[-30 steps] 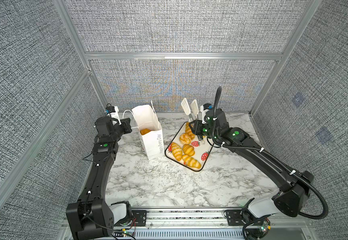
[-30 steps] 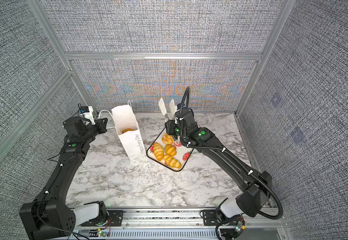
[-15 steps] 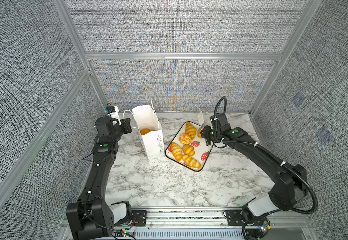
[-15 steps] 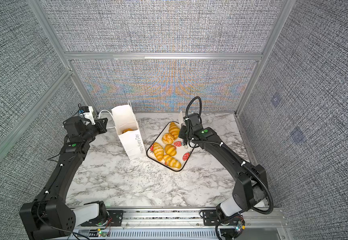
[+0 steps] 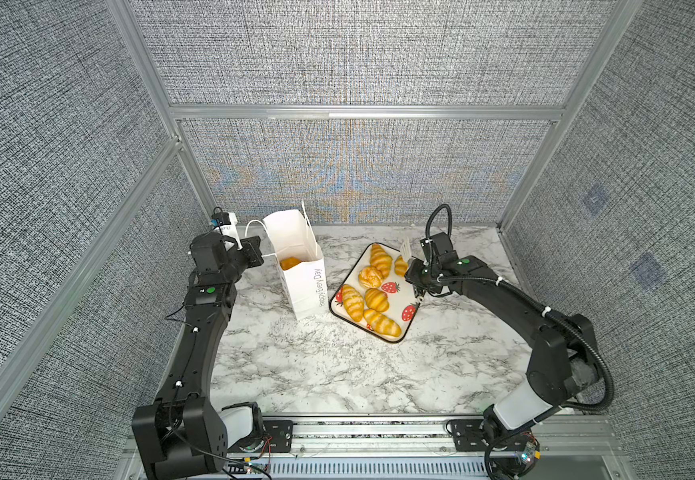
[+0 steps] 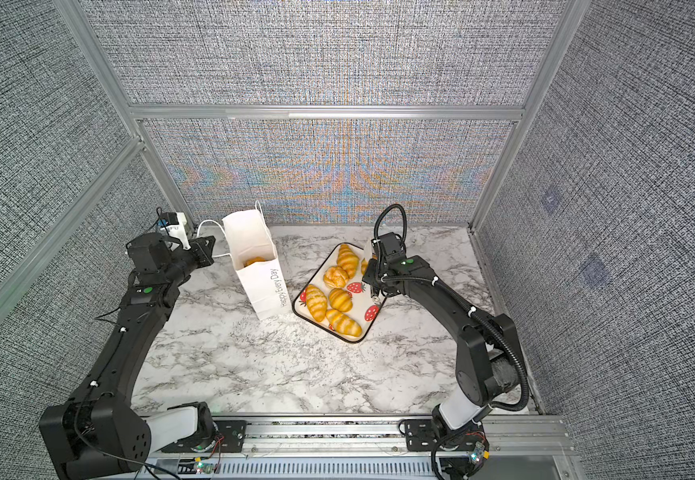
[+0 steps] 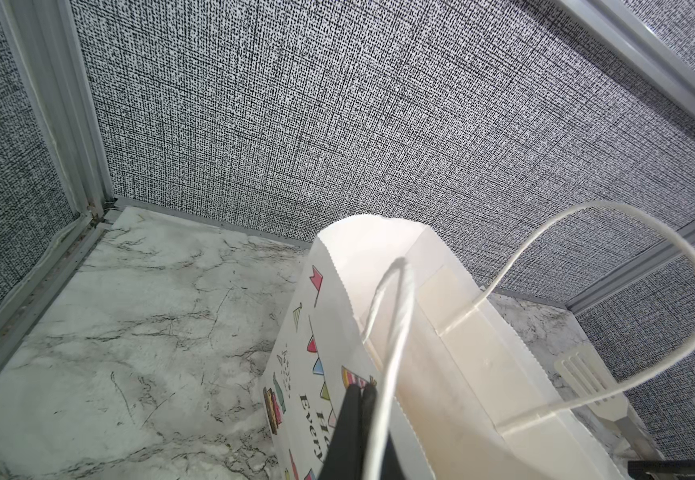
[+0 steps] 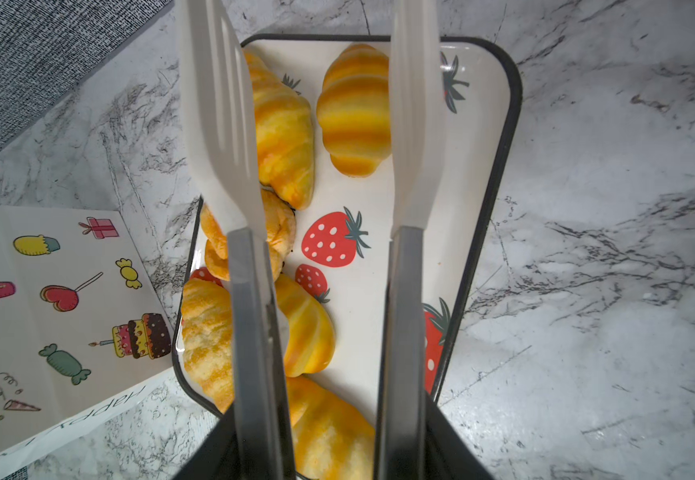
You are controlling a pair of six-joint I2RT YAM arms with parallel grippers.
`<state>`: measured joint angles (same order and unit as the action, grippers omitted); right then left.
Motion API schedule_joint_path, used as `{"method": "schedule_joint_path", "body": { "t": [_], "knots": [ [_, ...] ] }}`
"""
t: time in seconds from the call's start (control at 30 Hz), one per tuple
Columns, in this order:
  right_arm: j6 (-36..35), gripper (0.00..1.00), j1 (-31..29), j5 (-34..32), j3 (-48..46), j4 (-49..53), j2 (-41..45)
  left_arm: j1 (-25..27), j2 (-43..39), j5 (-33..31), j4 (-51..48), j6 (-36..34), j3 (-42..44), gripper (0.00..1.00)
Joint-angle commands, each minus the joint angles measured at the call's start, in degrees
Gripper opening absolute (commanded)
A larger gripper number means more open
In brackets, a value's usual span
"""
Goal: Place the fake bread into the paper bag
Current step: 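Lower the tongs around a striped croissant on the tray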
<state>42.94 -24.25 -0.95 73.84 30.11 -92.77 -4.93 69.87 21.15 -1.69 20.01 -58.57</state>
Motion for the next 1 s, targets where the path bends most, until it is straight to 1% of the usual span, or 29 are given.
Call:
{"method": "schedule_joint_path", "body": {
  "t": [0.0, 0.27, 0.57, 0.97],
  "knots": [
    [0.68, 0.49, 0.51, 0.95, 0.08, -1.5, -0.51, 0.05, -0.04, 0.6, 1.69, 0.21, 0.29, 0.0],
    [1.12, 0.51, 2.33, 3.67, -0.45, -2.68, -2.61, 0.0, 0.0, 0.56, 1.69, 0.22, 0.29, 0.0],
    [0.47, 0.52, 3.08, 4.86, -0.46, -3.62, -5.1, 0.01, 0.0, 0.5, 1.61, 0.12, 0.29, 0.0],
    [-0.79, 0.52, 3.66, 5.65, 2.31, -2.76, -8.69, -0.08, 0.1, 0.53, 1.61, 0.07, 0.21, 0.0]
  ]
}}
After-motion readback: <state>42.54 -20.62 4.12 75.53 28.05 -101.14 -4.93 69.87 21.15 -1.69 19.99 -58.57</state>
